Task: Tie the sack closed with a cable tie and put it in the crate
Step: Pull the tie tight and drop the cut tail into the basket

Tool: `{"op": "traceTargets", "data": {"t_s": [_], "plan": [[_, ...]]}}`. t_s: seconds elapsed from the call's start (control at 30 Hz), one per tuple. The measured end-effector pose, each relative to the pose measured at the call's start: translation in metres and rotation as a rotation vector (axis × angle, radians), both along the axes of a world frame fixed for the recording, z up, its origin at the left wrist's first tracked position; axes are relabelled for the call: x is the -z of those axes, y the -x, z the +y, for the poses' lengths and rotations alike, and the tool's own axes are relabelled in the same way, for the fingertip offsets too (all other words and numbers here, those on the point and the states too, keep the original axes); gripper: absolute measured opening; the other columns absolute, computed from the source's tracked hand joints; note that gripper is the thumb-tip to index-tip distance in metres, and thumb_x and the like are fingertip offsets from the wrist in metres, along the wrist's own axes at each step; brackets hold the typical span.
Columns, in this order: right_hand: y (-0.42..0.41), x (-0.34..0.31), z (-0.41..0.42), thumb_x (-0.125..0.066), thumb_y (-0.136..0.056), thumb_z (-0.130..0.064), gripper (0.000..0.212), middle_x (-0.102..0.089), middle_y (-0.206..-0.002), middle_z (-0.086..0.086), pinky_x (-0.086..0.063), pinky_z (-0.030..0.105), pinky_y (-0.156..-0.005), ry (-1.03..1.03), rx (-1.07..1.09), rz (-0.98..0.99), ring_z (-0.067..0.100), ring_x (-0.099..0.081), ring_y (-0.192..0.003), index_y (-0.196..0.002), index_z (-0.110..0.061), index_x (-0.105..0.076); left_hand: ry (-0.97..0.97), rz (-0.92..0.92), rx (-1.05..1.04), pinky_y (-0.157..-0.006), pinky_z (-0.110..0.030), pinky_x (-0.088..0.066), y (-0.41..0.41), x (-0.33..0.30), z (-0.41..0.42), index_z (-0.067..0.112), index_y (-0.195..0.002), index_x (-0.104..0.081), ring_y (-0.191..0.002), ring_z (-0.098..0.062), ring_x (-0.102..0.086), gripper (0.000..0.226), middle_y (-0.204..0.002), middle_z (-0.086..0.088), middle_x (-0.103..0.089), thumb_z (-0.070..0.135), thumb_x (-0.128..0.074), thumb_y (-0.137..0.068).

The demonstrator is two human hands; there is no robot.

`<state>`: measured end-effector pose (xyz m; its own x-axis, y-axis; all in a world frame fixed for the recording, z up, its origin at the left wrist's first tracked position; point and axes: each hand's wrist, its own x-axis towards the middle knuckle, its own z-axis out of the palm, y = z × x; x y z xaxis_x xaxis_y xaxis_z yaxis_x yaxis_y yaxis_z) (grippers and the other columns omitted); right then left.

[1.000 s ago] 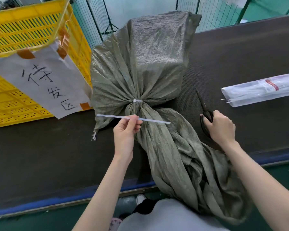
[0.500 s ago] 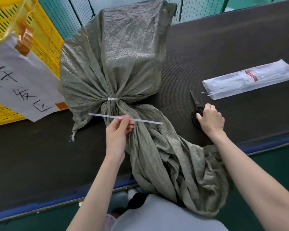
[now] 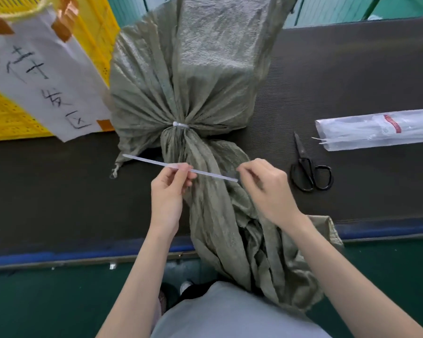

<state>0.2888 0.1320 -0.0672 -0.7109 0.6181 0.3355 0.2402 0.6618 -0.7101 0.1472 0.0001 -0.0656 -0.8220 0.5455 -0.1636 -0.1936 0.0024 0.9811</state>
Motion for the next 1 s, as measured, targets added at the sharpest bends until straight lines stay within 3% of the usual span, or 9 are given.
{"op": "traceTargets", "data": {"t_s": [0.13, 0.23, 0.33, 0.4, 0.5, 0.6, 0.73, 0.87, 1.0], "plan": [[0.033, -0.013, -0.036, -0.053, -0.091, -0.019, 0.018, -0.059, -0.082, -0.001, -0.042, 0.022, -0.071, -0.039, -0.235, -0.029, 0.012, -0.052, -0.075, -0.090, -0.006, -0.065, -0.028, -0.070, -0.118, -0.062, -0.020, -0.040, 0.006, 0.005, -0.038, 0.013, -0.081, -0.066, -0.060, -0.005, -0.051, 0.018, -0.065, 0.006, -0.065, 0.013, -0.055, -0.095], [0.054, -0.011, -0.068, -0.047, -0.094, -0.023, 0.023, -0.061, -0.084, 0.005, -0.044, 0.034, -0.068, -0.283, -0.367, -0.147, 0.024, -0.055, -0.077, -0.090, -0.008, -0.065, -0.052, -0.129, -0.219, -0.061, -0.017, -0.043, 0.008, 0.010, -0.077, 0.014, -0.080, -0.067, -0.060, -0.005, -0.051, 0.020, -0.065, 0.005, -0.065, 0.013, -0.055, -0.095], [0.071, -0.002, -0.105, -0.042, -0.095, -0.026, 0.027, -0.062, -0.081, 0.005, -0.043, 0.038, -0.063, -0.436, -0.475, -0.264, 0.028, -0.056, -0.076, -0.087, -0.011, -0.063, -0.059, -0.166, -0.327, -0.061, -0.016, -0.044, 0.003, 0.019, -0.124, 0.015, -0.080, -0.067, -0.061, -0.006, -0.052, 0.020, -0.066, 0.005, -0.065, 0.014, -0.055, -0.096], [0.076, 0.005, -0.130, -0.042, -0.094, -0.029, 0.028, -0.062, -0.076, 0.003, -0.042, 0.038, -0.063, -0.372, -0.548, -0.333, 0.028, -0.055, -0.074, -0.083, -0.013, -0.061, -0.057, -0.183, -0.400, -0.061, -0.016, -0.044, -0.002, 0.028, -0.154, 0.015, -0.080, -0.067, -0.060, -0.006, -0.052, 0.020, -0.067, 0.004, -0.066, 0.014, -0.054, -0.096], [0.084, 0.024, -0.176, -0.050, -0.095, -0.028, 0.019, -0.062, -0.074, 0.006, -0.044, 0.042, -0.070, -0.073, -0.636, -0.476, 0.029, -0.055, -0.074, -0.085, -0.014, -0.059, -0.030, -0.215, -0.514, -0.060, -0.015, -0.043, -0.010, 0.045, -0.206, 0.014, -0.082, -0.066, -0.058, -0.004, -0.052, 0.019, -0.065, 0.006, -0.066, 0.010, -0.054, -0.096], [0.093, 0.042, -0.222, -0.053, -0.093, -0.027, 0.015, -0.064, -0.072, 0.004, -0.048, 0.041, -0.066, 0.124, -0.708, -0.592, 0.025, -0.057, -0.068, -0.081, -0.021, -0.058, -0.001, -0.306, -0.592, -0.059, -0.015, -0.041, -0.017, 0.065, -0.260, 0.012, -0.084, -0.066, -0.057, -0.003, -0.052, 0.019, -0.063, 0.007, -0.065, 0.009, -0.052, -0.097], [0.104, 0.066, -0.282, -0.054, -0.094, -0.026, 0.028, -0.050, -0.056, -0.005, -0.032, 0.020, -0.048, 0.276, -0.772, -0.732, 0.010, -0.042, -0.050, -0.070, -0.011, -0.059, 0.079, -0.513, -0.660, -0.055, -0.016, -0.040, -0.024, 0.101, -0.330, 0.008, -0.090, -0.066, -0.057, -0.006, -0.052, 0.022, -0.066, 0.004, -0.066, 0.015, -0.048, -0.099], [0.109, 0.108, -0.327, -0.047, -0.097, -0.025, 0.029, -0.049, -0.057, 0.000, -0.032, 0.018, -0.046, 0.376, -0.764, -0.886, 0.013, -0.040, -0.051, -0.073, -0.011, -0.056, 0.196, -0.699, -0.691, -0.044, -0.011, -0.043, -0.041, 0.134, -0.386, 0.005, -0.092, -0.065, -0.043, 0.002, -0.057, 0.027, -0.069, 0.000, -0.067, 0.019, -0.044, -0.101], [0.118, 0.161, -0.362, -0.041, -0.097, -0.016, 0.019, -0.051, -0.065, -0.001, -0.031, 0.014, -0.043, 0.403, -0.791, -1.101, 0.009, -0.042, -0.052, -0.086, -0.011, -0.056, 0.243, -0.785, -0.766, -0.043, -0.010, -0.042, -0.057, 0.168, -0.429, 0.008, -0.098, -0.064, -0.055, -0.006, -0.058, 0.024, -0.079, -0.002, -0.067, 0.013, -0.040, -0.098]]}}
